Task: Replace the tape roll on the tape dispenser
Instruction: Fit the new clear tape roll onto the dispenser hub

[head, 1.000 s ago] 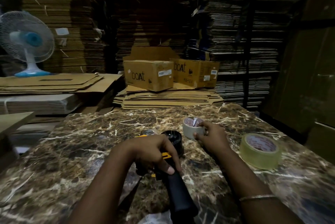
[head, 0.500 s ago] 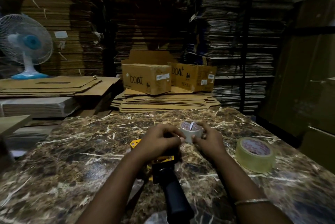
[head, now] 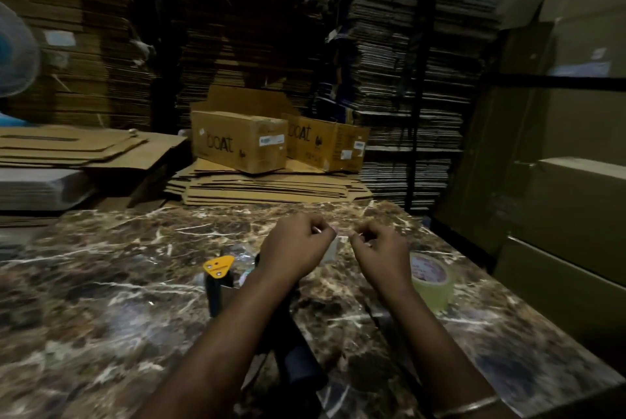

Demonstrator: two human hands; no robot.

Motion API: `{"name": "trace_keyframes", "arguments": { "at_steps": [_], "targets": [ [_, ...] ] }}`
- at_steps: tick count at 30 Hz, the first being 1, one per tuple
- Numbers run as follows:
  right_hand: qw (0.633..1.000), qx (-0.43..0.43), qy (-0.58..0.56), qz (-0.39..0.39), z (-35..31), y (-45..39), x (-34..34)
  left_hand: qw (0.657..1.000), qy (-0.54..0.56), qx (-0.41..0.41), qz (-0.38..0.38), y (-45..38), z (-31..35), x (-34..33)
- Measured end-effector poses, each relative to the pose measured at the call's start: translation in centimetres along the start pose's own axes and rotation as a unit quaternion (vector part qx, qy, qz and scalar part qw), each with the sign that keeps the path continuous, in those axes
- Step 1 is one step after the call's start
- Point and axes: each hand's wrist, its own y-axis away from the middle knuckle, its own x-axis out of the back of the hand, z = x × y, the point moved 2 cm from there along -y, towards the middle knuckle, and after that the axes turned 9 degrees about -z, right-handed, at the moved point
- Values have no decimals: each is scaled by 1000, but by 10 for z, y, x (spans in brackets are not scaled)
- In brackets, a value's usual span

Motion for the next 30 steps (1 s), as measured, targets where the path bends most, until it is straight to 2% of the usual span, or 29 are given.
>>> {"name": "trace_keyframes", "arguments": {
  "at_steps": [4,8,12,16,19,23,28,30],
  "targets": [
    [990,-30,128,43,21,24,35,1000,-28,-6,8,1,4,-15],
    [972,-45,213,84,44,47,47,996,-76,-46,-3,10,0,-28],
    [946,-123,297,39,48,50,48,985,-126,-106,51,14,3,-28],
    [932,-143,334,0,49,49,45,982,-92,-148,77,19,-3,-30],
    [944,-138,301,4,52,48,44,983,-53,-155,83,21,-4,-31],
    [971,-90,220,39,52,49,46,977,4,-186,103,25,0,-28],
    [996,-2,-8,90,41,48,46,959,98,-214,156,31,3,-20],
    [979,2,-187,84,27,49,49,958,129,-195,165,30,1,-18]
  ]
}}
